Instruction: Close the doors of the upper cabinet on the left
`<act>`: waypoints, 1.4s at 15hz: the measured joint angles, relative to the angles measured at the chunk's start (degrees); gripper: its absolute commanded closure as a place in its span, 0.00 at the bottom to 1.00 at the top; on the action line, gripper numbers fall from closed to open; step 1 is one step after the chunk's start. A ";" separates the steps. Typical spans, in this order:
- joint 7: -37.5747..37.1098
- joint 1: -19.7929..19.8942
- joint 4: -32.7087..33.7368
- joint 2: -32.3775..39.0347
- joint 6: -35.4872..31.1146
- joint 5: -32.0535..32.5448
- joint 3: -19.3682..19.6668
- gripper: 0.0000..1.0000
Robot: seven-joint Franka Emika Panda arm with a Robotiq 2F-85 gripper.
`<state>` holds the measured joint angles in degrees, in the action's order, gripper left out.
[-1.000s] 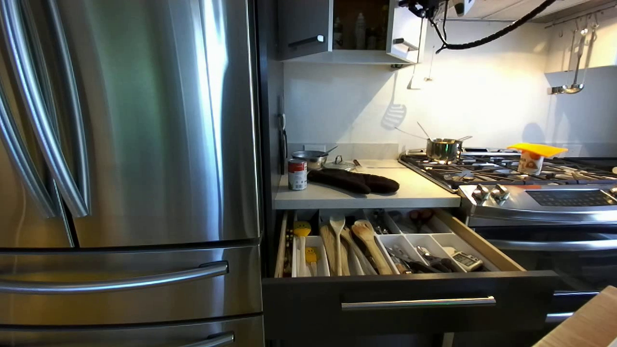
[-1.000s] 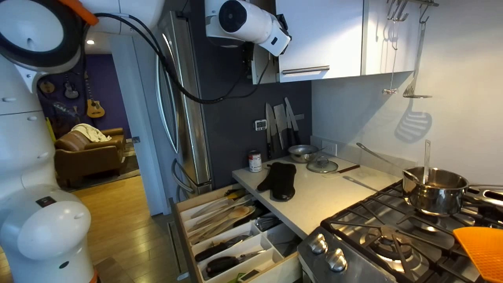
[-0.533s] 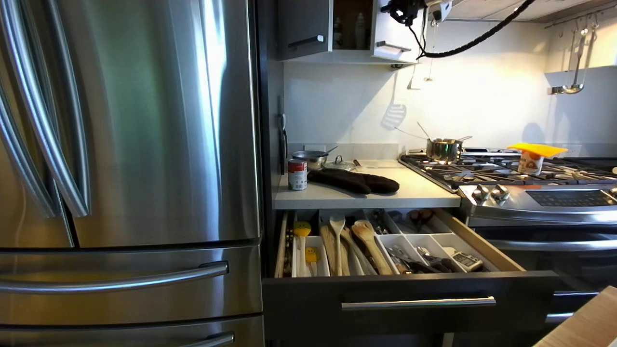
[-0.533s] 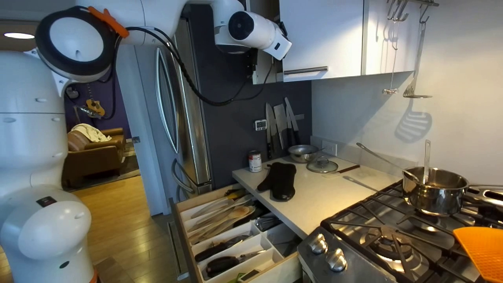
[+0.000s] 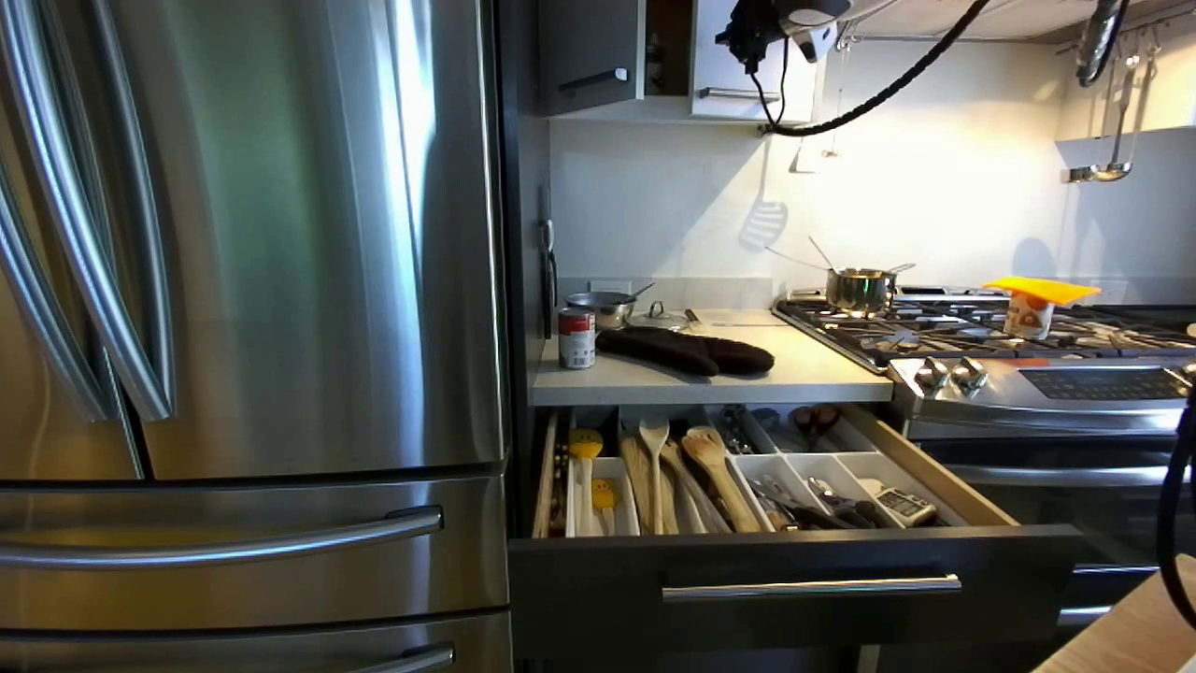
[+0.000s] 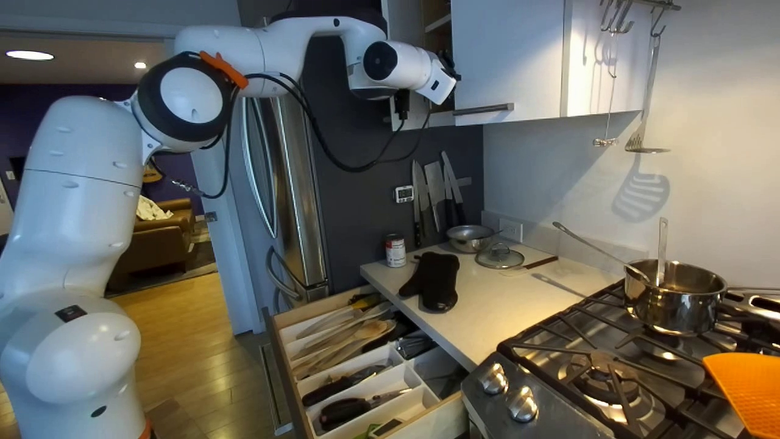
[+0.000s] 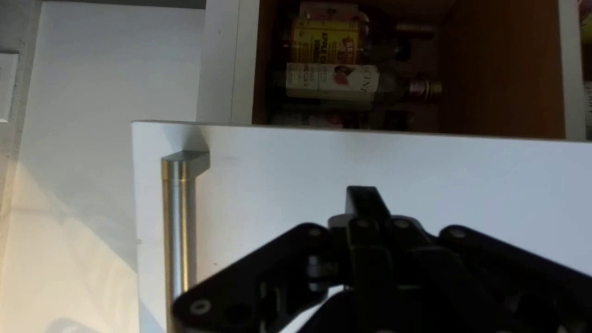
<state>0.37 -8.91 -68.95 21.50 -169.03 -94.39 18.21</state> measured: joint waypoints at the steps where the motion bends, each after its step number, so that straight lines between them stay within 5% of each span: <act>1: -1.78 1.43 1.00 1.12 -1.30 2.50 -2.27 1.00; 3: -5.84 2.59 1.14 2.32 -2.13 8.49 -4.29 1.00; 8: -17.76 -0.47 -4.06 0.52 -0.19 26.30 0.52 1.00; 15: -31.27 -5.28 -13.86 -9.89 15.06 49.04 8.25 1.00; 21: -41.82 -9.06 -19.52 -21.80 24.88 65.85 8.06 1.00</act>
<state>-41.45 -17.97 -88.47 -0.29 -144.16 -28.54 26.28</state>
